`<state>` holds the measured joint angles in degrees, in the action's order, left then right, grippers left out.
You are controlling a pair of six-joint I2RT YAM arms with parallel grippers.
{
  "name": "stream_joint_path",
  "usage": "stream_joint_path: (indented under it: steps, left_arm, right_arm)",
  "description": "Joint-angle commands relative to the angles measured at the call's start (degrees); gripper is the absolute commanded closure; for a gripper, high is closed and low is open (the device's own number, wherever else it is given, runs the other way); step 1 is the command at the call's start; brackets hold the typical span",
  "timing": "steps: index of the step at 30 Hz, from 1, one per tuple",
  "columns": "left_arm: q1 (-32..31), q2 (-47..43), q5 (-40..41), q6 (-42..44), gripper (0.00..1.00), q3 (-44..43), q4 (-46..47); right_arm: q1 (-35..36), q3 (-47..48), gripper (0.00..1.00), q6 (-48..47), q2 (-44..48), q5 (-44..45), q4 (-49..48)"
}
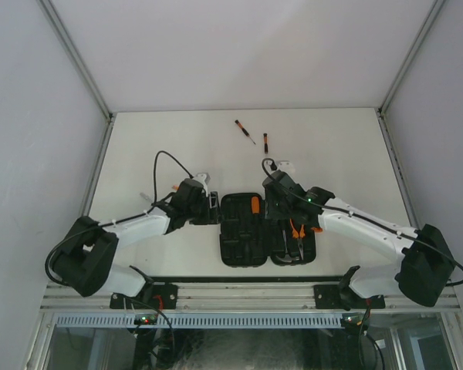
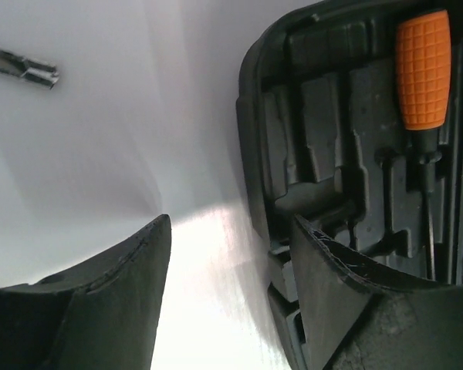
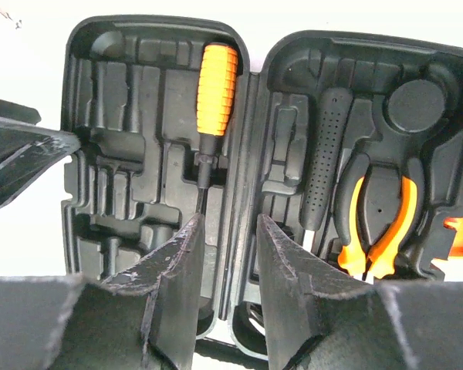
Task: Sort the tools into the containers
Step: Adjust the storage box at the center of the board.
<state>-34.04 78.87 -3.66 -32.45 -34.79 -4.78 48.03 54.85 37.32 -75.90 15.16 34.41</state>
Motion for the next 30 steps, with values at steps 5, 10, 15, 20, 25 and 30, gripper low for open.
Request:
stream_joint_path:
  steps: [5, 10, 15, 20, 25, 30]
  left_arm:
    - [0.51, 4.79, -5.23, -1.51, 0.36, -5.01, 8.61]
    - [0.9, 7.08, -4.76, -2.12, 0.45, -5.49, 8.7]
    - [1.08, 8.1, -4.17, -2.68, 0.56, -4.66, 8.47]
    - [1.16, 8.77, -4.07, -4.86, 0.67, -3.25, 9.24]
    - [1.17, 5.28, -3.57, -9.83, 0.83, 1.27, 12.12]
    - [1.09, -0.96, -0.72, -16.65, 0.93, 7.93, 15.81]
  right_arm:
    - [-0.04, -1.5, 0.68, 2.04, 4.24, 1.72, -0.53]
    - [-0.14, -2.33, 0.69, 2.29, 4.44, 1.21, -0.99]
    - [0.12, -2.48, 0.69, 2.45, 4.44, 1.01, -1.37]
    - [0.37, -2.58, 0.69, 2.62, 4.81, 1.24, -1.13]
    - [0.48, -4.17, 0.69, 3.48, 6.54, 1.59, -1.77]
    - [0.48, -5.24, 0.7, 3.88, 7.25, 1.5, -1.96]
